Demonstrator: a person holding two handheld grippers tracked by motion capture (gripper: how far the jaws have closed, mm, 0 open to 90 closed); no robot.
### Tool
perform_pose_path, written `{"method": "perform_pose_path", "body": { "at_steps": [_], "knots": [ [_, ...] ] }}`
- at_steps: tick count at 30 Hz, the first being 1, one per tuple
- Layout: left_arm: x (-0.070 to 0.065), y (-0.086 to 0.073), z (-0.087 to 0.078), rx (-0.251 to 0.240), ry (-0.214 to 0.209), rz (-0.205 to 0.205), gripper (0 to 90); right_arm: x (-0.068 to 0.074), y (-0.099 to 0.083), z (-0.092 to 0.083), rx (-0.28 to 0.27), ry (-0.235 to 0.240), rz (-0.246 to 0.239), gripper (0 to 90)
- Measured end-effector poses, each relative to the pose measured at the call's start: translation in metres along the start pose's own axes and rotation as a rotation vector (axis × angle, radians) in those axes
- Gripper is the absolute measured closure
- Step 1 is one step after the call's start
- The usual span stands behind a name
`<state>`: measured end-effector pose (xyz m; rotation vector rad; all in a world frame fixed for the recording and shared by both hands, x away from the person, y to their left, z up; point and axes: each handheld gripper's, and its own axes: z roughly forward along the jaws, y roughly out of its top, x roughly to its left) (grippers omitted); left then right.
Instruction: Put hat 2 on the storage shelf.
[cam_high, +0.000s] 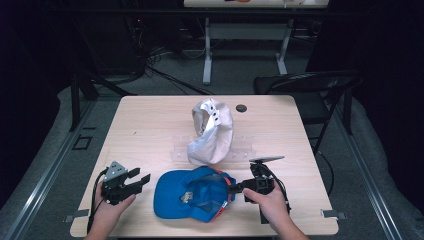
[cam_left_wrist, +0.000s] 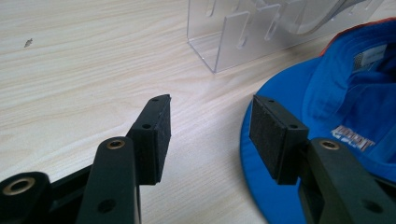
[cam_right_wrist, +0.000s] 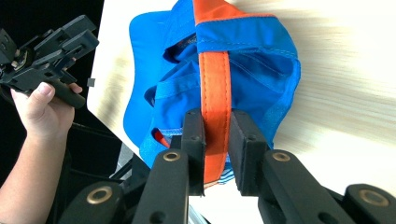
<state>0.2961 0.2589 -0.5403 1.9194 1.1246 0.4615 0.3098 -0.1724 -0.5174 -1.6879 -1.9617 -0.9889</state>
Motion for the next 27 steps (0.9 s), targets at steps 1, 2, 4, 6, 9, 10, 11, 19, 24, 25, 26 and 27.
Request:
{"method": "perform_pose_path", "body": {
  "at_steps": [1,2,4,6,9,10,11,19,24,25,26,27],
  "knots": [
    [0.000,0.000,0.000,0.000,0.001,0.000,49.3,-0.002,-0.001,0.000,-0.024,0.044,0.020,77.5],
    [0.000,0.000,0.000,0.000,0.001,-0.001,49.3,-0.002,0.000,-0.005,-0.026,0.002,0.034,77.5],
    [0.000,0.000,0.000,0.002,0.002,0.001,49.3,-0.007,0.001,-0.011,-0.020,0.023,0.025,77.5],
    [-0.001,0.000,0.001,0.002,0.001,0.001,49.3,-0.010,0.001,-0.018,-0.028,0.028,0.027,77.5],
    [-0.001,0.000,0.001,0.001,0.002,-0.001,49.3,-0.013,0.003,-0.030,-0.025,-0.012,0.026,77.5],
    [-0.001,0.000,0.001,0.001,0.002,-0.001,49.3,-0.014,0.003,-0.033,-0.035,-0.001,0.032,77.5],
    [-0.001,0.000,0.001,0.002,0.001,-0.001,49.3,-0.015,0.002,-0.035,-0.059,0.024,0.048,77.5],
    [-0.003,-0.001,0.002,0.003,-0.001,0.001,49.3,-0.020,0.008,-0.060,-0.071,-0.041,0.060,77.5],
    [-0.003,0.000,0.001,0.015,-0.001,0.001,49.3,-0.017,0.012,-0.072,-0.064,-0.101,0.055,77.5],
    [-0.003,-0.001,0.002,0.011,-0.002,0.000,49.3,-0.017,0.013,-0.073,-0.066,-0.106,0.052,77.5],
    [-0.003,-0.001,0.002,0.012,-0.002,0.001,49.3,-0.016,0.014,-0.075,-0.076,-0.120,0.058,77.6],
    [-0.003,-0.001,0.002,0.019,-0.001,0.004,49.3,-0.016,0.015,-0.077,-0.069,-0.127,0.054,77.5]
  ]
}}
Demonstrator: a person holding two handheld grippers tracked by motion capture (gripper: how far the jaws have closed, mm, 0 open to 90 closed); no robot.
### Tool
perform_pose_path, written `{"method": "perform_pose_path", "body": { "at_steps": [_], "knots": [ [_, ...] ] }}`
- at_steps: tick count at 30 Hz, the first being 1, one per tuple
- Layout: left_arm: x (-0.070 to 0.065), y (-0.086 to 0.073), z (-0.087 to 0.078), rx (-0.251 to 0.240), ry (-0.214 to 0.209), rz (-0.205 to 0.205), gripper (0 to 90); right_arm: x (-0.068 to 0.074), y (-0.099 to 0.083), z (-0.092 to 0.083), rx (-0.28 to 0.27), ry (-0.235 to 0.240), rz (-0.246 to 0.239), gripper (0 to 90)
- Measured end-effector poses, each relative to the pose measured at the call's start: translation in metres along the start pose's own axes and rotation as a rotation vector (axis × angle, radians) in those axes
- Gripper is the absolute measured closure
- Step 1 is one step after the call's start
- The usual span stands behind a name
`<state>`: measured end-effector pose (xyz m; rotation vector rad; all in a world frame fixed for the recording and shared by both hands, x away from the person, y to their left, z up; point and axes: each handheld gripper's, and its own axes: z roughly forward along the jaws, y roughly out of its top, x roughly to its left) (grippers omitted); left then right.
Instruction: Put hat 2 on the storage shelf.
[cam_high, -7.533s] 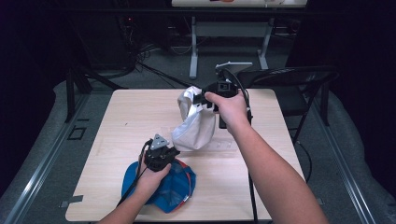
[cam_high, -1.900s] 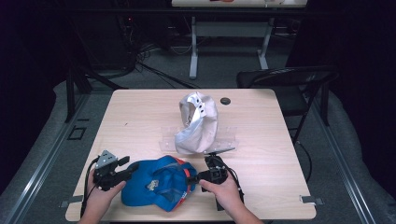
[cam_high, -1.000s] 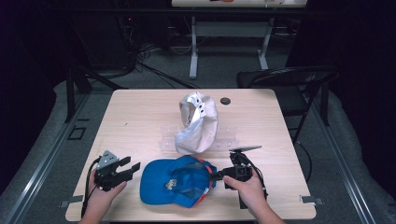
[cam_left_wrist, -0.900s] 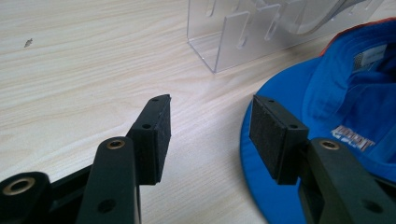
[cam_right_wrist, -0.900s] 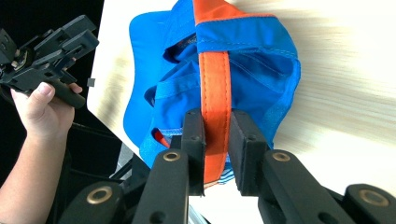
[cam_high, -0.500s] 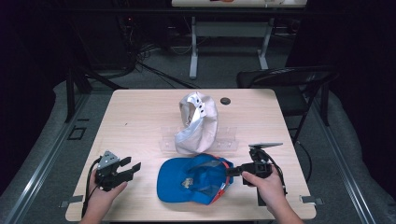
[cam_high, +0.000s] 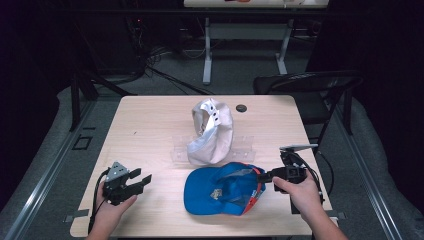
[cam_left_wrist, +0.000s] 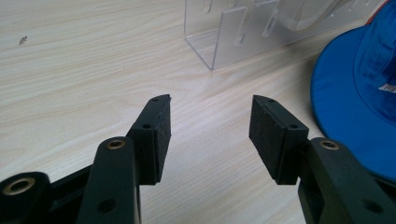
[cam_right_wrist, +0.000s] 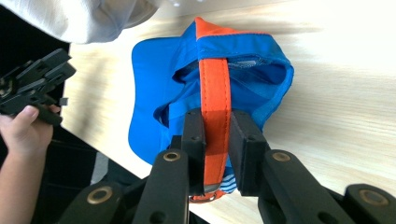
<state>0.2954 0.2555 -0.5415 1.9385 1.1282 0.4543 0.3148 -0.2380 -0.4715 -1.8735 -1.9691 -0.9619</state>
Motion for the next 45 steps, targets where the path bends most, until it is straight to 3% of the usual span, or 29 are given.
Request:
{"method": "perform_pose_path", "body": {
  "at_steps": [8,14,23,32,35,37,42,43,44,45],
  "knots": [
    [-0.003,0.000,0.002,-0.006,-0.003,0.009,49.3,0.015,0.011,-0.015,0.037,-0.115,-0.057,77.6],
    [-0.003,-0.001,0.002,-0.003,-0.005,0.008,49.3,0.028,0.020,-0.026,0.038,-0.186,-0.070,77.5],
    [-0.003,-0.001,0.002,-0.003,-0.004,0.010,49.5,0.043,0.035,-0.045,0.042,-0.207,-0.058,77.5],
    [-0.005,-0.001,0.002,-0.004,-0.008,0.018,49.5,0.054,0.046,-0.064,0.057,-0.114,-0.018,77.6],
    [-0.005,-0.001,0.002,-0.006,-0.008,0.014,49.5,0.055,0.050,-0.070,0.061,-0.049,0.001,77.6],
    [-0.005,0.000,0.002,-0.006,-0.009,0.018,49.5,0.055,0.052,-0.072,0.047,-0.005,0.045,77.5],
    [-0.008,0.000,0.003,-0.007,-0.012,0.026,49.4,0.053,0.058,-0.076,0.035,0.073,0.078,77.6],
    [-0.009,0.000,0.003,-0.007,-0.013,0.026,49.4,0.053,0.059,-0.078,0.055,0.090,0.083,77.6],
    [-0.009,0.000,0.003,-0.004,-0.015,0.029,49.4,0.054,0.061,-0.078,0.042,0.129,0.101,77.6],
    [-0.010,0.001,0.003,0.006,-0.018,0.031,49.4,0.054,0.061,-0.078,0.042,0.129,0.101,77.6]
  ]
}}
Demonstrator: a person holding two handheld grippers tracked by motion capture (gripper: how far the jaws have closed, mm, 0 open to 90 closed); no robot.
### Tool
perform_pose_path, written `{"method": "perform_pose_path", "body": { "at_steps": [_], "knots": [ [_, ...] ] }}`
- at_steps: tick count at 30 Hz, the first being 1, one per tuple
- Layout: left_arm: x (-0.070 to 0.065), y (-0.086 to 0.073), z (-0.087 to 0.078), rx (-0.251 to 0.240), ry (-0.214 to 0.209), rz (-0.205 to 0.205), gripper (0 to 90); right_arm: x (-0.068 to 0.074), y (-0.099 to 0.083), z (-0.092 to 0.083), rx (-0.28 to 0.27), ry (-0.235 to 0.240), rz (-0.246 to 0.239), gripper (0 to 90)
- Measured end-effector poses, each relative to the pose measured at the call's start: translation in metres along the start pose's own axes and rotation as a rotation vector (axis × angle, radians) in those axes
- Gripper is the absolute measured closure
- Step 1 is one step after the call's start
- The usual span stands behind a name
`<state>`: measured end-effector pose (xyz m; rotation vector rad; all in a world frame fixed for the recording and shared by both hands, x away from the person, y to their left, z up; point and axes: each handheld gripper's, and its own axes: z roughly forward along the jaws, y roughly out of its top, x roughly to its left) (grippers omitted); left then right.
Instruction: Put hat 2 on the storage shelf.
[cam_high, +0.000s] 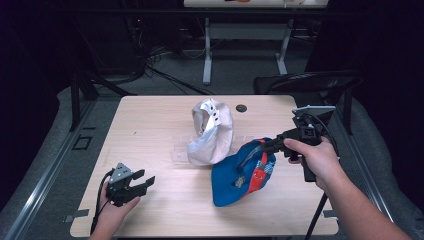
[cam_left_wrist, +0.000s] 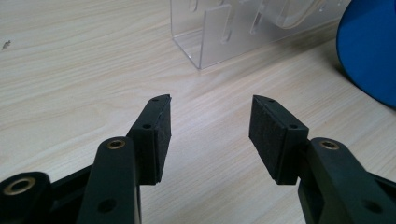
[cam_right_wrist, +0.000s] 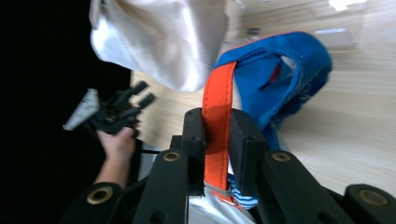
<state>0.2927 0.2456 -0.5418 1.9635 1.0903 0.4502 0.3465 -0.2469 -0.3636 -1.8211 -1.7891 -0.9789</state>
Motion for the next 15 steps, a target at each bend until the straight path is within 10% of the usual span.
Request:
{"method": "perform_pose_path", "body": {
  "at_steps": [15],
  "knots": [
    [0.004,-0.001,-0.001,-0.016,0.009,-0.014,49.4,0.016,0.009,-0.008,-0.052,0.120,-0.006,77.7]
  ]
}}
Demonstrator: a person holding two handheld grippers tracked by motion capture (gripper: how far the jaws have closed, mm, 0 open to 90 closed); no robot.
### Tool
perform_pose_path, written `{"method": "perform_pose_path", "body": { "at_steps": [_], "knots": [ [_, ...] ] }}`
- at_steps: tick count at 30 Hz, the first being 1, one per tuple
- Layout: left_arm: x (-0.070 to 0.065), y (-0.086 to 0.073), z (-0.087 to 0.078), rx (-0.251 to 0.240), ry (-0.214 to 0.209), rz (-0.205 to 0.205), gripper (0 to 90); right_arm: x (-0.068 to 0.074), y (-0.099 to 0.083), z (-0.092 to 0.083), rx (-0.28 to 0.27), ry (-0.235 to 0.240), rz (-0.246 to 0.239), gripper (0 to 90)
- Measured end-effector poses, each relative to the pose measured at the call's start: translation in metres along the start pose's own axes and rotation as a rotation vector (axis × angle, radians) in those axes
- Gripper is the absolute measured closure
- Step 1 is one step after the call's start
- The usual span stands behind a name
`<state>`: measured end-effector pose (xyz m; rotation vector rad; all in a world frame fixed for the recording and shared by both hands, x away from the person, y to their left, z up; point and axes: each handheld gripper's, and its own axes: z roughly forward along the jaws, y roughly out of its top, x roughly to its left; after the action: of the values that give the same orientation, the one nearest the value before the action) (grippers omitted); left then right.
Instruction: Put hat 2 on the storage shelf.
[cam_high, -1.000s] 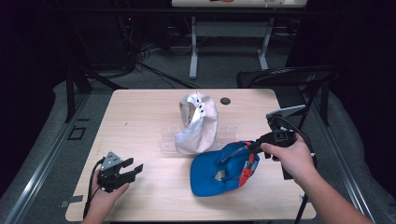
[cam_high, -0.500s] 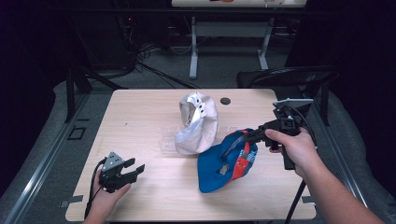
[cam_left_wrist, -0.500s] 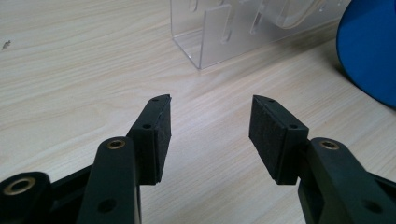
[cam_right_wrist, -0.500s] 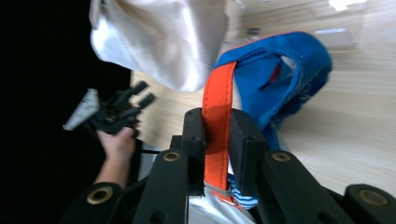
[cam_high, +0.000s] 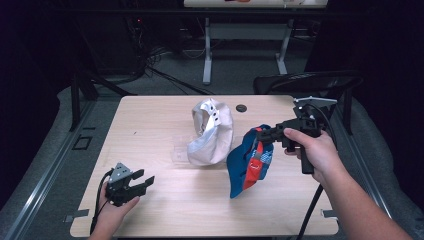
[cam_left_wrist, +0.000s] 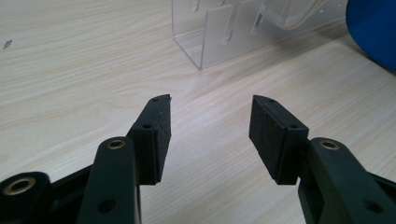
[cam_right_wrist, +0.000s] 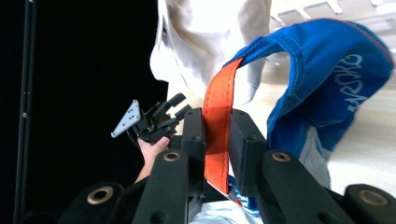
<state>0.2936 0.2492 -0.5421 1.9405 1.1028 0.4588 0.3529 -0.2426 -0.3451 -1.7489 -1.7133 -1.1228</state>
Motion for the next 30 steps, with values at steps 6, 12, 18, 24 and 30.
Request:
{"method": "perform_pose_path", "body": {
  "at_steps": [6,12,18,24,30],
  "knots": [
    [0.003,0.000,-0.001,-0.002,0.002,-0.005,49.3,0.004,0.005,-0.011,-0.036,0.006,-0.010,77.7],
    [0.004,0.000,-0.001,-0.001,0.004,-0.009,49.3,0.006,0.011,-0.023,-0.086,0.013,-0.003,77.7],
    [0.005,-0.001,0.000,0.007,0.011,-0.018,49.3,0.012,0.018,-0.035,-0.121,0.025,-0.013,77.7],
    [0.006,-0.001,0.000,0.012,0.008,-0.015,49.3,0.019,0.030,-0.042,-0.154,0.022,-0.001,77.7],
    [0.008,-0.001,0.000,0.015,0.007,-0.016,49.3,0.024,0.041,-0.043,-0.164,0.008,-0.006,77.7]
  ]
}}
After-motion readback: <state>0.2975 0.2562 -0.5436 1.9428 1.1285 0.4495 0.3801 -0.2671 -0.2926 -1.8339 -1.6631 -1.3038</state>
